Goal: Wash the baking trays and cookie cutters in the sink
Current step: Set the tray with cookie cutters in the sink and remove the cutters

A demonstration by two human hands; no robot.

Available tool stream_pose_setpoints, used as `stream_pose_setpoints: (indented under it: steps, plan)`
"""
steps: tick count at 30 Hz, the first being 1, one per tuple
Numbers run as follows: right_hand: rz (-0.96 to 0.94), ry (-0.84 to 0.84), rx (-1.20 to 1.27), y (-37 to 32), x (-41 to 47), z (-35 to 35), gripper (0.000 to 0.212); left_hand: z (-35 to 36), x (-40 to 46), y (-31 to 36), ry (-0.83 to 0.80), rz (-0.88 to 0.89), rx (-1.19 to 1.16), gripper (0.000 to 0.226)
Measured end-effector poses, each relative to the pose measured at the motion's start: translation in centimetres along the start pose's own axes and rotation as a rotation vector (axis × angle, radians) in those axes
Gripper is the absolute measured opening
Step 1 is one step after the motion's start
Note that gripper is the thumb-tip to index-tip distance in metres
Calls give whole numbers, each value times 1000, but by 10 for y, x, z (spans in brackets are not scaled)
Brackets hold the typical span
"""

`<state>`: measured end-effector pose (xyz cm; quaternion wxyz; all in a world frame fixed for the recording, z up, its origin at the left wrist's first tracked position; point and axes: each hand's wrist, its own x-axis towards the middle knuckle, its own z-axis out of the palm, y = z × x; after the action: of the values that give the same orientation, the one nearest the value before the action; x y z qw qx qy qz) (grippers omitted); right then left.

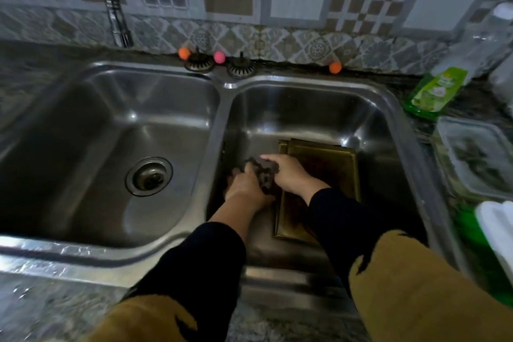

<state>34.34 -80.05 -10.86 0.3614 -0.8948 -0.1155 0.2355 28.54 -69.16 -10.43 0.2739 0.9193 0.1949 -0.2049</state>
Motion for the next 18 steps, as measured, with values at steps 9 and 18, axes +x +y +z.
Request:
stream_pose_setpoints:
  steps: [9, 18]
  plan:
    - [68, 224, -45, 35, -22, -42, 43, 4, 0, 26, 74, 212, 93, 64]
    - [414, 238, -91, 104, -66, -78, 47, 44, 7, 56, -115, 239, 177, 68]
